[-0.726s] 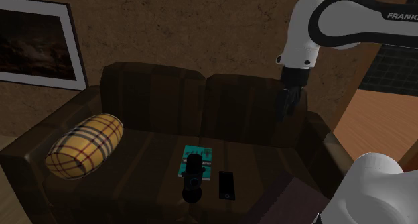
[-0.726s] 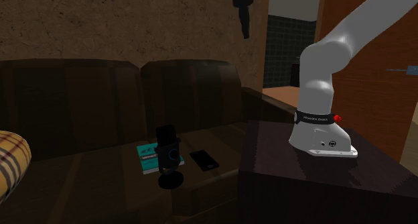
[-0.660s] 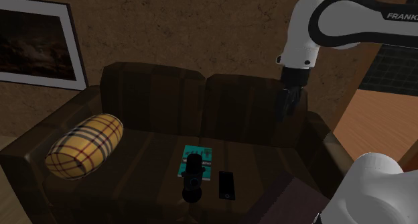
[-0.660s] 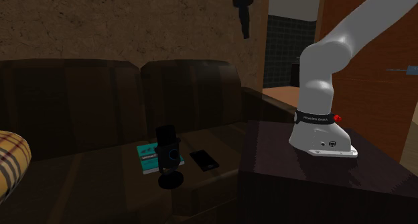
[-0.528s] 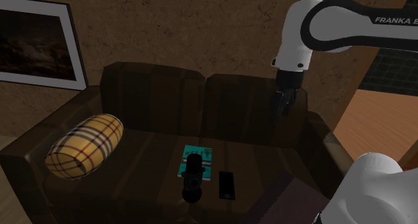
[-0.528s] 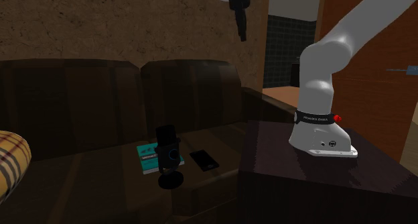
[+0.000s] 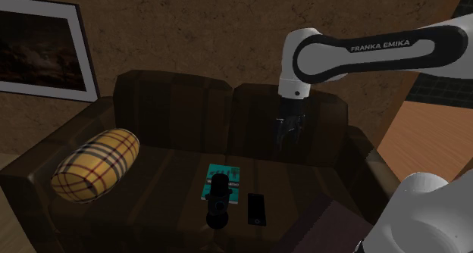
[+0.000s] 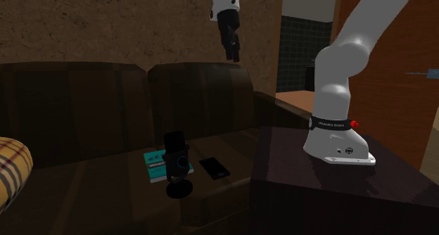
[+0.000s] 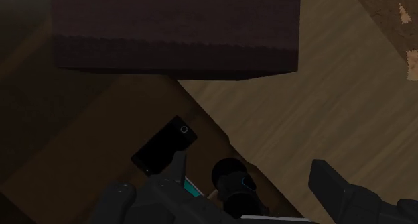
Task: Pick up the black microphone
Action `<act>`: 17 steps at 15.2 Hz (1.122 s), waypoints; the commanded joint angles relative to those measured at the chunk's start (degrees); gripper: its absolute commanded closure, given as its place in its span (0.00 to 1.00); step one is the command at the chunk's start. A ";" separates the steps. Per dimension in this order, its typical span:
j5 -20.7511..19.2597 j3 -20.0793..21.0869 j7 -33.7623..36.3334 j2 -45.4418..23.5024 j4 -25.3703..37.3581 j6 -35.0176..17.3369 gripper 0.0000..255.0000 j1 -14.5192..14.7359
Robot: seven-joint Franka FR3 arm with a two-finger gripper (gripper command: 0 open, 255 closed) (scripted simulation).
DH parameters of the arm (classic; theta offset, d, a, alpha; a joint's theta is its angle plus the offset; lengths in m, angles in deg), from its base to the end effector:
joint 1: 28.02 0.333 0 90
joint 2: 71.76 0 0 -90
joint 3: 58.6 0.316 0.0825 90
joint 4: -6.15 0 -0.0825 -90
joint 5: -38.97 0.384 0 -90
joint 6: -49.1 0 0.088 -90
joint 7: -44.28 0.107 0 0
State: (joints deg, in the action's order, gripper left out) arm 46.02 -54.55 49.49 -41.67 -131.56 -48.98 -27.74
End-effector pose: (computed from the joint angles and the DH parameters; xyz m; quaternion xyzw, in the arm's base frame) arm 0.3714 0.0417 0.4898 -0.9952 0.0276 0.0863 0.0357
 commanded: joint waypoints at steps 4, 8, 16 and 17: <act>0.60 2.17 3.90 -10.59 2.51 -7.42 0.00 0.06; 0.32 3.39 6.92 -19.63 5.88 -12.46 0.00 0.03; -1.63 4.32 13.02 -38.22 16.13 -19.42 0.00 0.52; -1.93 4.28 13.74 -40.56 17.73 -19.97 0.00 0.67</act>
State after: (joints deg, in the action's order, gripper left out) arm 44.38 -50.23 62.52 -79.98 -115.21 -68.28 -27.16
